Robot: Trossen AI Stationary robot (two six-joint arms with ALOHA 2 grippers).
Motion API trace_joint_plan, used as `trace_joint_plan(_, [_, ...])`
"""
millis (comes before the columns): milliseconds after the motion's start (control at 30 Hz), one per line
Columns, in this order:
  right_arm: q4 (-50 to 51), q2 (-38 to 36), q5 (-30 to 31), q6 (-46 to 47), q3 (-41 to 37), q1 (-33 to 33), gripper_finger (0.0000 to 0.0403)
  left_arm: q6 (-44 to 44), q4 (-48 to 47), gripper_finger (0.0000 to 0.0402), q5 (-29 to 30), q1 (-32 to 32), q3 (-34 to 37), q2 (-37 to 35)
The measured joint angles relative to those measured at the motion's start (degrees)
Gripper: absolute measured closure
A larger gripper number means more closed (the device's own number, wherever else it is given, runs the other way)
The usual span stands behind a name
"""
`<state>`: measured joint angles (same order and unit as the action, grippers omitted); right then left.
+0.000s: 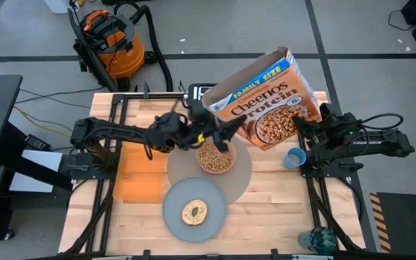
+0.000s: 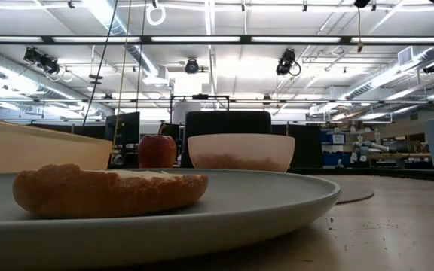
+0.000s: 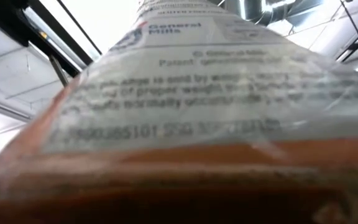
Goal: Arrange a breakfast setting
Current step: Pour the cereal into the peach bowl
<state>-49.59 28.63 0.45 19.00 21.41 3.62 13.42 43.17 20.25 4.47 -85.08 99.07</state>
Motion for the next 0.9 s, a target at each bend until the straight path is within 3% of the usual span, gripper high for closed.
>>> trace_joint_plan(200, [0.09,-0.01,0.51,-0.13,0.00,0.00,0.0197,-0.64,-1.77,0.0196,-0.41,-0.58,-0.02,-2.33])
trace_joint_plan(467, [2.14,0.37,1.92,-2.92,0.00,0.00,0.0151,-1.42,-4.49,0.0379,-1.46,-2.72,0.00,-3.61])
trace_joint_plan(667, [7.77,-0.28,3.06,-7.98,1.22,-0.02,0.0094,-4.61,-14.50,0.0387,-2.74,-4.04,0.00,-7.97])
trace_joint_plan(900, [31.08,-0.83,4.61,-16.11,10.41,0.00,0.0046,-8.84,-34.98,0.0389,-1.28,-4.33,0.02,-17.81])
